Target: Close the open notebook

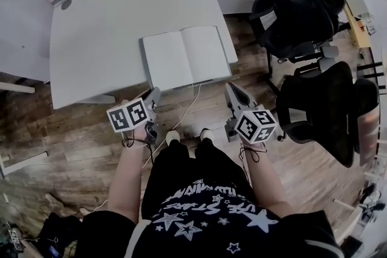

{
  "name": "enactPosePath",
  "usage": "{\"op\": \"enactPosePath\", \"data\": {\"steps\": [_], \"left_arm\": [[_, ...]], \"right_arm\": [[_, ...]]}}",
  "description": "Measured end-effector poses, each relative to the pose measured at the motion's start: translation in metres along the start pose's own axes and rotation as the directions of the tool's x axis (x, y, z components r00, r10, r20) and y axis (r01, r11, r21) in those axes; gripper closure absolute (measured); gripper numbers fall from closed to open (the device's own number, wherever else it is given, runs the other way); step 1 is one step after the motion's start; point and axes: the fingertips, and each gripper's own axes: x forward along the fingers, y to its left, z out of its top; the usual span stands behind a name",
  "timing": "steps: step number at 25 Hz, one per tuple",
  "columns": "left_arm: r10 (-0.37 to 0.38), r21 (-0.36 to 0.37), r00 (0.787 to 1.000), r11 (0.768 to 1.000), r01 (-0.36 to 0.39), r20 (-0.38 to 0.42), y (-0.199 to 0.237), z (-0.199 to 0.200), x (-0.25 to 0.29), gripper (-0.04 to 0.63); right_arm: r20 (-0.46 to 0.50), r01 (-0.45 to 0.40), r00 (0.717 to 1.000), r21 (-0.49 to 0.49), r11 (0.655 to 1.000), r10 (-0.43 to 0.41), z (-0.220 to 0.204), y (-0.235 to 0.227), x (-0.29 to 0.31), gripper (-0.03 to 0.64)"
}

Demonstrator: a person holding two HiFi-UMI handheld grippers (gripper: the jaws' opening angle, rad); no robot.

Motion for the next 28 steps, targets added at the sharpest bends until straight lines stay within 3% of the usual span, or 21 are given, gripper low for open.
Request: {"op": "enactPosePath", "data": {"steps": [4,8,15,21,28], "left_arm": [[0.047,0.046,0.998,0.998,-0.048,0.034,-0.012,0.007,-0.006,0.528],[0.108,0.138,0.992,0.984,-0.115,0.059,-0.028,0.016,-0.012,0.528],[0.164,0.322,0.979,0.926,-0.196,0.123,-0.072,0.03,-0.014,0.528],[0.187,0.413,0.966,0.877,-0.247,0.18,-0.106,0.038,-0.008,0.529],[0.159,0.479,0.964,0.843,-0.245,0.215,-0.149,0.038,0.011,0.538]], "right_arm": [[0.007,-0.043,0.999,-0.008,0.999,0.043,0.011,-0.006,0.001,0.615],[0.013,-0.073,0.997,-0.015,0.997,0.074,0.021,-0.016,0.0,0.615],[0.034,-0.109,0.993,-0.013,0.994,0.109,0.035,-0.036,-0.004,0.615],[0.05,-0.118,0.992,-0.005,0.993,0.118,0.045,-0.06,-0.011,0.615],[0.071,-0.113,0.991,-0.001,0.994,0.113,0.058,-0.089,-0.022,0.615]]}}
